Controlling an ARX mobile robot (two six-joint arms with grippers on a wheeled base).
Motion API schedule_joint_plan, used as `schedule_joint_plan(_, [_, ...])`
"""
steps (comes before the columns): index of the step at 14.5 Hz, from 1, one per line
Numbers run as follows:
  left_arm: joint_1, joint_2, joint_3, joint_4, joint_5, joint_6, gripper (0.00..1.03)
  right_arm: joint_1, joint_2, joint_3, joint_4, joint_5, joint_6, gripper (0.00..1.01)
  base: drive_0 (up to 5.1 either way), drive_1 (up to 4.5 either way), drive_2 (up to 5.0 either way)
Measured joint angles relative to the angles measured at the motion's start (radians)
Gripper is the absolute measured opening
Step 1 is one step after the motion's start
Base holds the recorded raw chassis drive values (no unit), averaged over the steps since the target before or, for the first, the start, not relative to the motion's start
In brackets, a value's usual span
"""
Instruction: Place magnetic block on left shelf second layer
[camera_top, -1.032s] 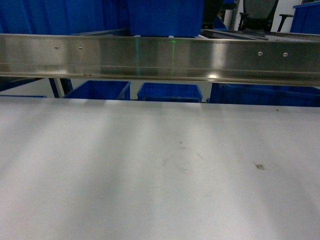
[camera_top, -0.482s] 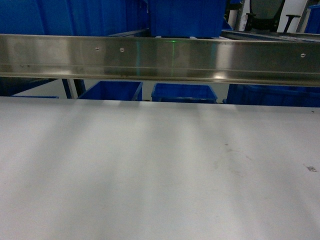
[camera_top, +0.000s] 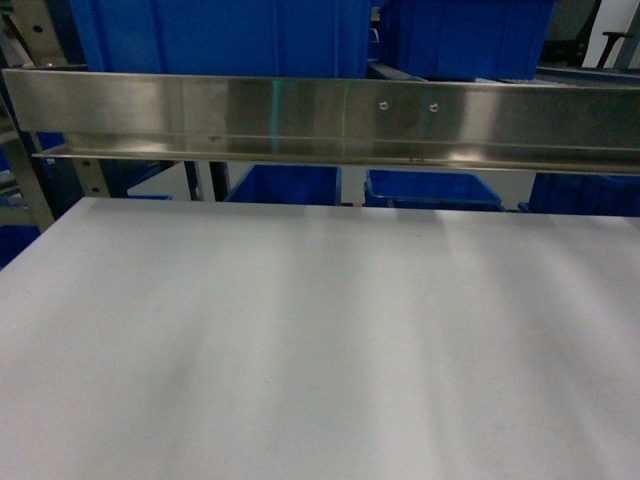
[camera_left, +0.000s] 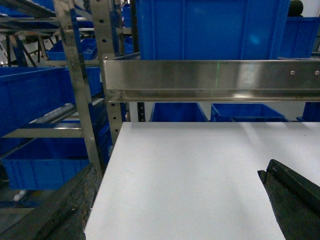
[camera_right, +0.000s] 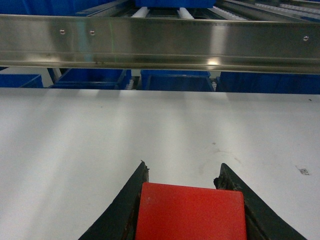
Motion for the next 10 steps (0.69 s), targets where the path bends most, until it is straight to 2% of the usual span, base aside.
schedule_joint_plan(3, [0.000,0.000,0.000,0.000,0.000,0.000,0.98,0.000,0.000,0.000,0.000,0.000,0.000,0.34,0.0,0.00,0.0])
schedule_joint_plan(10, [0.000,0.000,0.000,-0.002,0.000,0.000,0.98,0.000,0.000,0.000,0.002,0.000,0.000,0.34,-5.0,2.43,2.4])
